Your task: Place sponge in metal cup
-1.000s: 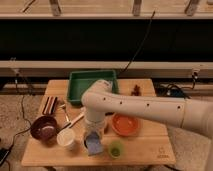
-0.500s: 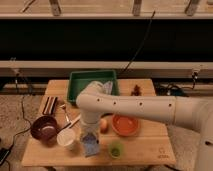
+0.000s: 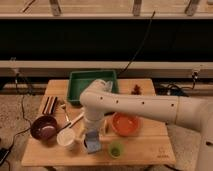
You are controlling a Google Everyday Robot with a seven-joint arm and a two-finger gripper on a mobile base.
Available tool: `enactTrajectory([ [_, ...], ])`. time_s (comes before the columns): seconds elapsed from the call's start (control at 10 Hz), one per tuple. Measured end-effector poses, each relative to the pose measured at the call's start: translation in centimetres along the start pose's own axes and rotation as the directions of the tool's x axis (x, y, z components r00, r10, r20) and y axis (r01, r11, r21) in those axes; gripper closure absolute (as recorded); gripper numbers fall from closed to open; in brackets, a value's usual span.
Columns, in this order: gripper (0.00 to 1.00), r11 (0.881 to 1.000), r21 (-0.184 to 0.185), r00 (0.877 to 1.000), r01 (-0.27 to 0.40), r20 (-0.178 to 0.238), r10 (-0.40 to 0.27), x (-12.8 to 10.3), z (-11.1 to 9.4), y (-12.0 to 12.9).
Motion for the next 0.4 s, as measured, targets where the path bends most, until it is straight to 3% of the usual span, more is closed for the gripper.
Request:
enactTrajectory([
  [0.4, 0.2, 1.0, 0.028, 1.0, -0.008, -0.021, 0.009, 0.13, -0.63, 0.86],
])
